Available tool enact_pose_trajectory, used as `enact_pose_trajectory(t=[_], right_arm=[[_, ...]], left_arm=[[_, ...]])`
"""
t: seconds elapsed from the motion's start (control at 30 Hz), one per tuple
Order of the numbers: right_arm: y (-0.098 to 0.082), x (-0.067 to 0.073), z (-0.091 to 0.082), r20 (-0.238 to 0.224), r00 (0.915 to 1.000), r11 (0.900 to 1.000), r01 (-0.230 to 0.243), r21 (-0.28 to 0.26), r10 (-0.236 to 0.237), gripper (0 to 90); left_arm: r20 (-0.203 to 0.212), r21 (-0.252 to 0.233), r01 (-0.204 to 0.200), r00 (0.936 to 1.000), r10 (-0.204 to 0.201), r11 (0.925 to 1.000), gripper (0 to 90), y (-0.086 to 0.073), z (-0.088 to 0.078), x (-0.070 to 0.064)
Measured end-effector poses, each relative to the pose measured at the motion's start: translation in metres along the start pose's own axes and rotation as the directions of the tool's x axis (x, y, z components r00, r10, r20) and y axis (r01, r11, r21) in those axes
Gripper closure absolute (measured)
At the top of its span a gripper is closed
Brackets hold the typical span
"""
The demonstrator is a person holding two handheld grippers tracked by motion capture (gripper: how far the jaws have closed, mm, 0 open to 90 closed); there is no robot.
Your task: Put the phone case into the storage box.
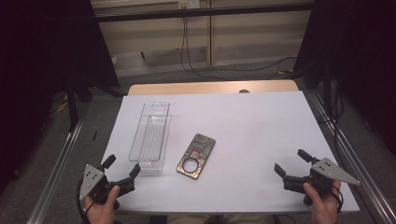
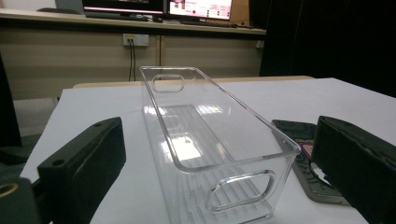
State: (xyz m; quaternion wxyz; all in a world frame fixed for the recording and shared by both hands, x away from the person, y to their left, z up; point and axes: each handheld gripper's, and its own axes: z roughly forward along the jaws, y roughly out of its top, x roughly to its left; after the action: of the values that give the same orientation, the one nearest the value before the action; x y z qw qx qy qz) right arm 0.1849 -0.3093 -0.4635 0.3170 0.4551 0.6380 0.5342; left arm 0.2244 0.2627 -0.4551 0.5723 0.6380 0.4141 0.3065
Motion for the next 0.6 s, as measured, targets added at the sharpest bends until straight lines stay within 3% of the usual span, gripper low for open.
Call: enact_pose_trajectory(t=[0.3,0.6], right_arm=[[-0.001,-0.0025,0.0021,-0.028,0.9992,0.999,-0.03,0.019,0.03,1.7],[-0.0016,-0.0001,0.0044,-0.047,0.9984,0.999,-0.03,0.036,0.031,1.0]], left_arm=[[0.007,-0.001,0.008,0.9999,-0.008,1.0,3.0,0.0,0.0016,-0.0013],[0.004,0.006,0.002,1.0,-0.002,1.0,3.0,-0.0009,0.0002,-0.0004]])
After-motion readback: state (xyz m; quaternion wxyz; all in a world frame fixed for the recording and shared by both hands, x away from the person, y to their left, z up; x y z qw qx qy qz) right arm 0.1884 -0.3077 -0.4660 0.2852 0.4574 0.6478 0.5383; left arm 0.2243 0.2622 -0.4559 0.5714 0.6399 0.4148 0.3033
